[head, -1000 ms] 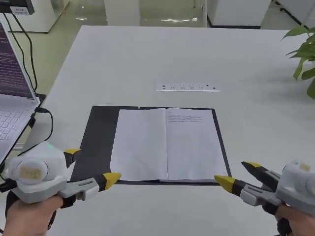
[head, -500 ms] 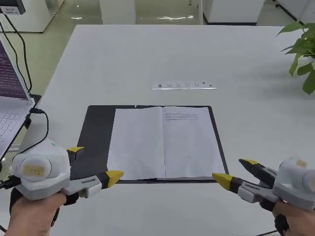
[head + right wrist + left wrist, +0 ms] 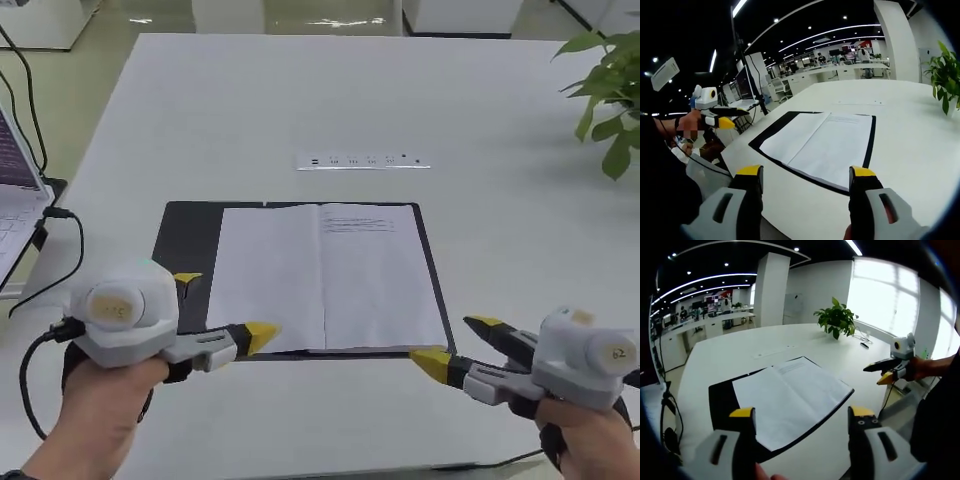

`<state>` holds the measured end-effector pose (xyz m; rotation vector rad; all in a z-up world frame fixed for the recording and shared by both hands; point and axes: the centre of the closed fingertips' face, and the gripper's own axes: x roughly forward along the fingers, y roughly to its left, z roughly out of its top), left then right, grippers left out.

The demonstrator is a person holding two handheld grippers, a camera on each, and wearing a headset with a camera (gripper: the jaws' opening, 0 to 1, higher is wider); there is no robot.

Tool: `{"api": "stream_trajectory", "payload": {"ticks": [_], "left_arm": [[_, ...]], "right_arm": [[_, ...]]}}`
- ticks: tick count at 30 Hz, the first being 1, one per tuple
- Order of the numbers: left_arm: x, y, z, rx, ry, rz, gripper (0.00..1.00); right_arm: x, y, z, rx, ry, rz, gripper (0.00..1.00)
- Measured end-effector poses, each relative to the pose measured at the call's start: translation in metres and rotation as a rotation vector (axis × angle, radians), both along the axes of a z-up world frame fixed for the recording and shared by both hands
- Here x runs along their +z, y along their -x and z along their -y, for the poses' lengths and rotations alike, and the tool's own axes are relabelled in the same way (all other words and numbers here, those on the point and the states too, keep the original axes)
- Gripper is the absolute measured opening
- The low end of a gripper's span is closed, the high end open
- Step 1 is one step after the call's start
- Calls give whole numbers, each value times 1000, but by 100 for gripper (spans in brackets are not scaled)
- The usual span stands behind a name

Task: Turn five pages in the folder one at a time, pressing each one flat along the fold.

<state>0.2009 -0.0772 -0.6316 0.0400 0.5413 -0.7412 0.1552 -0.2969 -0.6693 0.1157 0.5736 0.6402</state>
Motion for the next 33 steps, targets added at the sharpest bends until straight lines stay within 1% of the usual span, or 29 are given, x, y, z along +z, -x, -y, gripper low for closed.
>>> {"api": "stream_trajectory", "payload": {"ticks": [3,6,11,14,15,17,18,19,21,23,26,27,30,33], "left_arm": [[-3,-1,13,-30,7,-4,75],[-7,-2,29,-69,3,-9,75],[-12,-6,51,-109,13,-17,75],[-13,-7,60,-123,21,-24,74],[-13,-8,66,-129,28,-30,74],[-14,-8,72,-141,36,-35,72],[-15,-9,75,-142,39,-37,72],[-16,-9,77,-144,40,-39,71],[-21,-8,82,-154,41,-53,72],[-22,-6,89,-164,41,-59,72],[-29,-6,98,-180,38,-71,72],[-31,-7,101,-183,37,-75,72],[-38,-7,115,-198,35,-90,72],[-41,-7,127,-212,34,-94,72]], "right_arm": [[-1,1,0,-6,-6,-5,70],[-3,4,-3,-9,-9,-13,71],[-5,8,-3,-13,-12,-24,73],[-7,10,-2,-14,-20,-34,74],[-7,11,-2,-16,-21,-37,74],[-8,12,-1,-19,-27,-52,72],[-8,12,-1,-25,-36,-58,73],[-9,12,2,-29,-32,-61,74],[-9,13,2,-31,-36,-67,75],[-9,14,4,-35,-41,-70,74],[-10,14,9,-44,-46,-79,74],[-12,15,11,-48,-46,-91,74],[-15,19,12,-40,-38,-108,73],[-18,23,15,-39,-38,-116,72]]}}
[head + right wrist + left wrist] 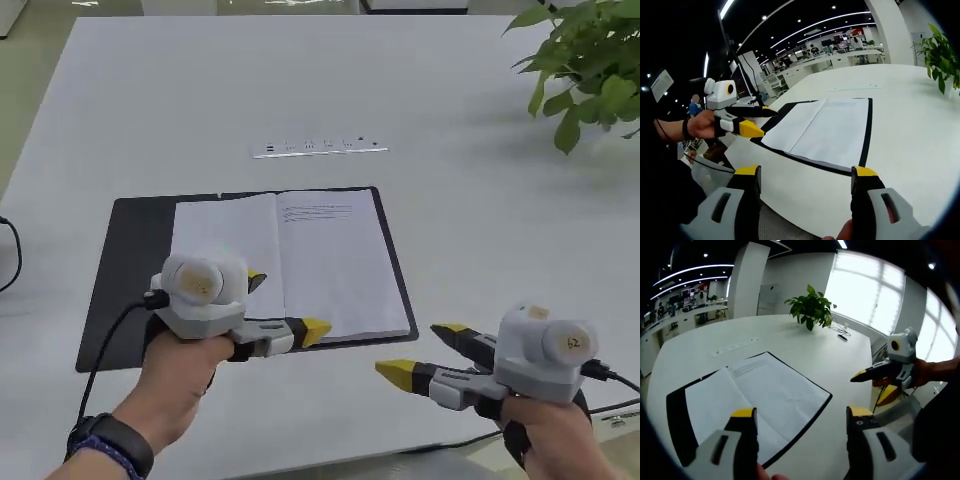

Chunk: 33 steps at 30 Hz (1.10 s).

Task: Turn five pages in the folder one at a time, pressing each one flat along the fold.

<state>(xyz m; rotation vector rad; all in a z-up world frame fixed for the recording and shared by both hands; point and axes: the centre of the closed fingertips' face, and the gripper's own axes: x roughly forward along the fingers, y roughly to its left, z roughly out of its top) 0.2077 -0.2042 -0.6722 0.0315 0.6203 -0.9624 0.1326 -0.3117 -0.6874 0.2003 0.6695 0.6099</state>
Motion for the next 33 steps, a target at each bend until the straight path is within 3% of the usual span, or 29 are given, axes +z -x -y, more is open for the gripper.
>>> {"api": "stream_trajectory", "payload": {"ticks": [19,28,33], "left_arm": [[-22,-16,64,-83,-37,-24,71],[-29,-24,83,-105,-48,-26,70],[-43,-25,90,-142,-96,-15,71]], "right_arm": [[-10,2,12,1,-14,-38,72],[-17,2,12,8,-17,-56,73],[-21,3,12,11,-16,-70,73]]}}
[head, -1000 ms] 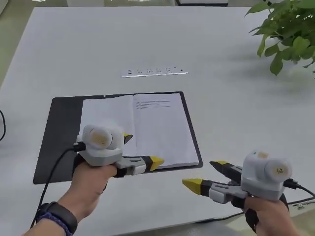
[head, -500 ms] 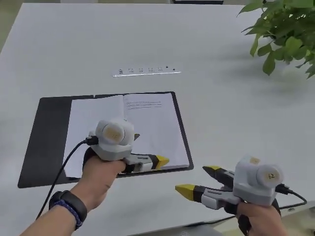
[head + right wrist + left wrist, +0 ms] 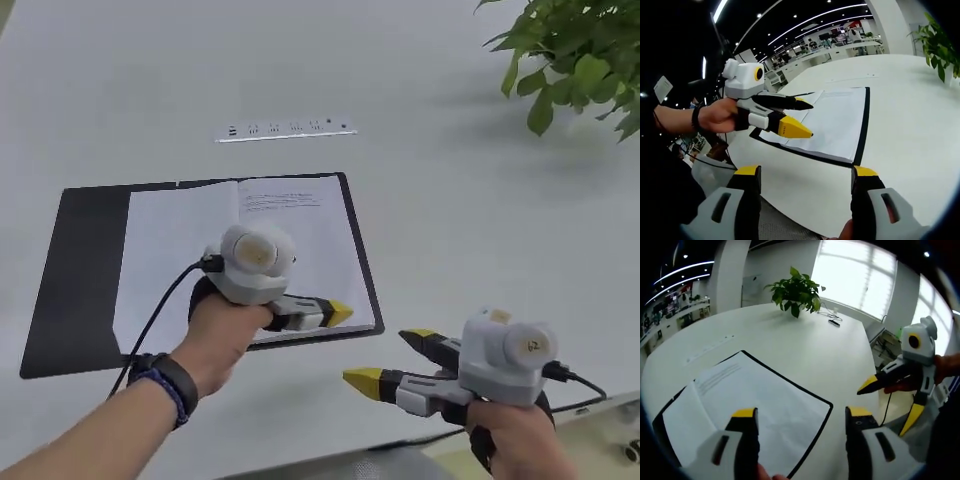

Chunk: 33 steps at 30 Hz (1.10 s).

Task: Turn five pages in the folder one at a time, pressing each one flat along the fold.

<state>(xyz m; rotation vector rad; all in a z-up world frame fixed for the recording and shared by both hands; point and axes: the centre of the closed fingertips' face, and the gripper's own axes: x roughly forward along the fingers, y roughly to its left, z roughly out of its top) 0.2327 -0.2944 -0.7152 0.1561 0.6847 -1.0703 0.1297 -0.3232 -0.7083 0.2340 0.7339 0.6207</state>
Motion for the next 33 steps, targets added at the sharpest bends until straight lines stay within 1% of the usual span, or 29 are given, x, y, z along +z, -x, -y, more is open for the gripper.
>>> {"api": "stream_trajectory", "payload": {"ticks": [3,7,11,13,17,19,21,22,23,24,25,26,28,29,30,31,33], "left_arm": [[-12,-5,3,3,-20,-12,72],[-20,-8,11,5,-26,-20,73],[-31,-12,22,17,-35,-30,73],[-38,-16,23,26,-79,-3,73],[-48,-20,31,43,-94,-8,76],[-55,-19,34,31,-118,0,77],[-60,-17,36,18,-133,6,77],[-62,-18,35,23,-146,18,76],[-64,-21,33,33,-165,40,74],[-66,-21,34,39,-164,34,74],[-66,-22,35,40,-167,40,74],[-67,-22,35,33,-177,55,75],[-70,-19,34,6,-199,75,77],[-71,-18,34,-13,-212,97,78],[-72,-17,33,-16,-208,101,78],[-71,-18,32,-9,-194,95,78],[-70,-19,31,-17,-190,100,77]], "right_arm": [[-4,1,0,0,0,-16,73],[-6,3,0,8,9,-26,73],[-8,4,0,7,9,-37,73],[-9,5,0,8,9,-43,73],[-10,7,0,13,16,-54,74],[-10,7,1,14,18,-59,74],[-11,8,2,13,23,-60,74],[-11,8,4,10,23,-61,74],[-12,8,6,1,20,-64,74],[-13,8,7,-4,18,-67,74],[-14,8,8,-7,17,-72,74],[-14,9,8,-8,18,-73,74],[-15,9,9,-7,20,-76,74],[-16,9,9,-7,19,-77,74],[-16,9,9,-8,18,-79,74],[-17,8,10,-9,18,-80,74],[-18,6,10,-9,19,-82,74]]}}
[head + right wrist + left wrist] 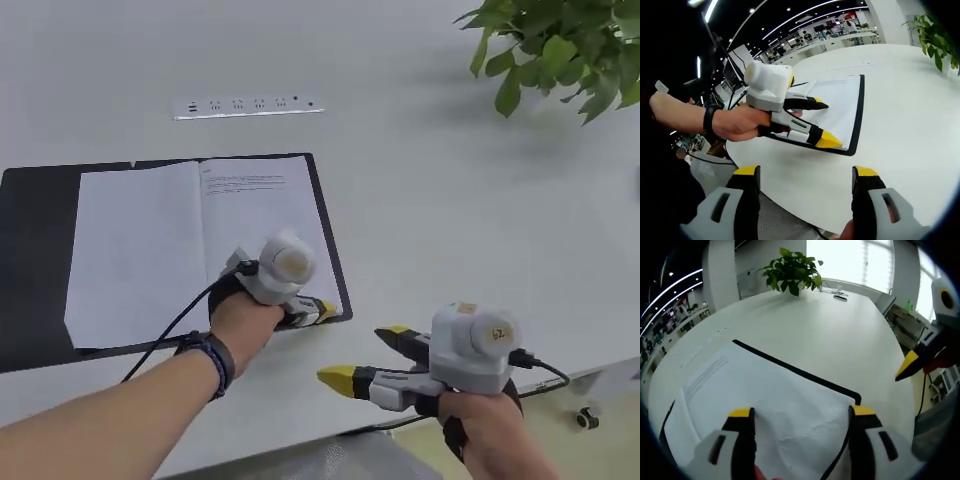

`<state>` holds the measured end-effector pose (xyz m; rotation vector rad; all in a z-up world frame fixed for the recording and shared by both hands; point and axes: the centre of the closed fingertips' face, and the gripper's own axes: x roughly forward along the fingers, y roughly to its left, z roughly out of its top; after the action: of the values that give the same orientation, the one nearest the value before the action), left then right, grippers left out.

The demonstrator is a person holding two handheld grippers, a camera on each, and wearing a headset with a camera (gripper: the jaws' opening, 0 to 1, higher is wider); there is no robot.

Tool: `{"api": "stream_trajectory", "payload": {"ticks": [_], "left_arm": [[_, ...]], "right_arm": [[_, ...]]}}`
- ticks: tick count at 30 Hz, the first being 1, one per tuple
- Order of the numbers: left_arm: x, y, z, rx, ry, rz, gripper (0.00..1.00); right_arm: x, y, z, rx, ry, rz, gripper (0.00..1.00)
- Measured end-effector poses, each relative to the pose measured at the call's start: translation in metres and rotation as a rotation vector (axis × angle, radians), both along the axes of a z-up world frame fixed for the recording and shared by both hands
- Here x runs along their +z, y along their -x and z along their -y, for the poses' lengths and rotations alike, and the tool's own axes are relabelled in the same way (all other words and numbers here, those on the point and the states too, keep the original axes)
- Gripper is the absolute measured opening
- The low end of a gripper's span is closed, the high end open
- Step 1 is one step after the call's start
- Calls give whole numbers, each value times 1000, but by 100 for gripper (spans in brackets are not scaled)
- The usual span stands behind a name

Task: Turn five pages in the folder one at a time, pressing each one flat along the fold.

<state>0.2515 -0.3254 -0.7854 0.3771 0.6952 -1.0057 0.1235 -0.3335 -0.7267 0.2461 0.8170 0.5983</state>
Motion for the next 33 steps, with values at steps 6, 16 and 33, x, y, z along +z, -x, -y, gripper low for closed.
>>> {"api": "stream_trajectory", "payload": {"ticks": [6,16,33], "left_arm": [[0,-1,-2,-10,13,1,75],[3,-8,-7,-7,35,-14,65],[6,-11,-11,6,105,-42,57]], "right_arm": [[1,-8,-6,11,-6,5,73],[5,-34,-4,8,-21,38,71],[2,-103,-13,-27,-104,67,68]]}}
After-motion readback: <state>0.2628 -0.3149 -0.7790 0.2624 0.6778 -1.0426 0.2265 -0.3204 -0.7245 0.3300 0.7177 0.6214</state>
